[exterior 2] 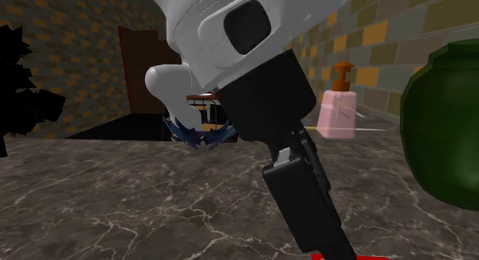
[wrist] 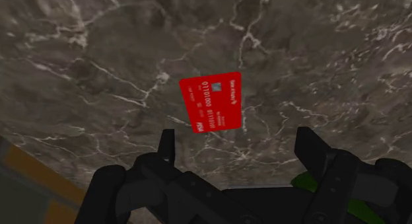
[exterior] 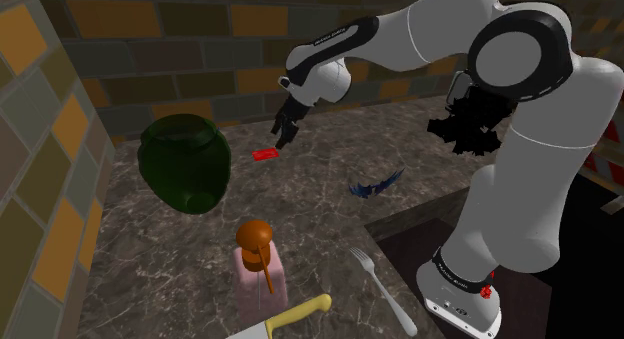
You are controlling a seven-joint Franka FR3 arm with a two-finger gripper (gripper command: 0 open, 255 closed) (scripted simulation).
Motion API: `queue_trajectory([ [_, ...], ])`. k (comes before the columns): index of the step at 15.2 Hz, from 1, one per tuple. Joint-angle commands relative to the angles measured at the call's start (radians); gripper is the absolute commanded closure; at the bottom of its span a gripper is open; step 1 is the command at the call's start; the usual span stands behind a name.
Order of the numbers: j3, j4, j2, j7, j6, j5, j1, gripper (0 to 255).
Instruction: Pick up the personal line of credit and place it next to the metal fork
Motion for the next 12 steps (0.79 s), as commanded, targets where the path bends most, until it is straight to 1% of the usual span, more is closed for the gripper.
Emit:
queue_trajectory([
  [1, 0.025, 0.066, 0.071, -0.099, -0.029, 0.071, -0.015, 0],
  [3, 0.054, 0.134, 0.138, -0.174, -0.057, 0.123, -0.031, 0],
  [12, 0.088, 0.162, 0.217, -0.205, -0.01, 0.183, -0.027, 0],
])
